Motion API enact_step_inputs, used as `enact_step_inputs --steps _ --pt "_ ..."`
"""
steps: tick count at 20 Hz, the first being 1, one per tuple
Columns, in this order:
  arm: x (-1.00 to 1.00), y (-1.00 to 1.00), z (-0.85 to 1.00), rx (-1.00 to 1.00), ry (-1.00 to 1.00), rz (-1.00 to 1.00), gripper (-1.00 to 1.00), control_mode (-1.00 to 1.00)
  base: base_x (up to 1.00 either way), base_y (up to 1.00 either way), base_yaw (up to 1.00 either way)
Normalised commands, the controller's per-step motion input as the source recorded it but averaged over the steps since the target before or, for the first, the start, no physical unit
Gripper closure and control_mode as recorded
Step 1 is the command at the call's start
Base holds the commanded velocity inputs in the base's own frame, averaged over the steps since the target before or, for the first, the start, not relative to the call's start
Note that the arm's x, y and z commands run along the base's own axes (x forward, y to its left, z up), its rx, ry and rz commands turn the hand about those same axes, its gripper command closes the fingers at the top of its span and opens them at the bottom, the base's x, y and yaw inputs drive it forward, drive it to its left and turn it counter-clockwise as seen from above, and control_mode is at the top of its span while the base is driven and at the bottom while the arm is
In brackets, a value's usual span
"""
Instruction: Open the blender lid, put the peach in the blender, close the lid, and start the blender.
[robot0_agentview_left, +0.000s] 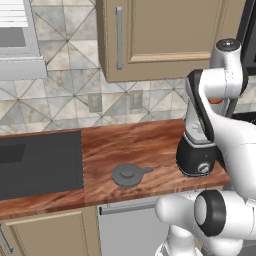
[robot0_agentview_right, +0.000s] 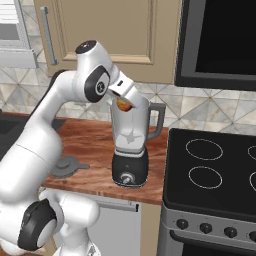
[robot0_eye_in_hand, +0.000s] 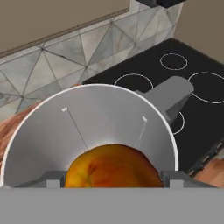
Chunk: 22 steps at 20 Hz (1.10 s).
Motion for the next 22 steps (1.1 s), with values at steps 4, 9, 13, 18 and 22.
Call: enact_step_inputs --steps 4,9,13,18,22 --pt "0.18 0.0 -0.32 0.03 0.06 0.09 1.0 -1.0 0.0 0.0 0.0" --pt "0.07 -0.03 -0.22 0.04 0.0 0.1 1.0 -1.0 0.0 0.0 0.0" --pt "-0.01 0.0 -0.58 0.0 0.0 0.09 1.0 -1.0 0.0 0.0 0.0" --pt "-0.01 0.0 -0.51 0.0 0.0 0.06 -1.0 -1.0 0.0 0.0 0.0" --pt "0.0 0.06 -0.09 -0.02 0.0 0.01 -1.0 -1.0 0.0 0.0 0.0"
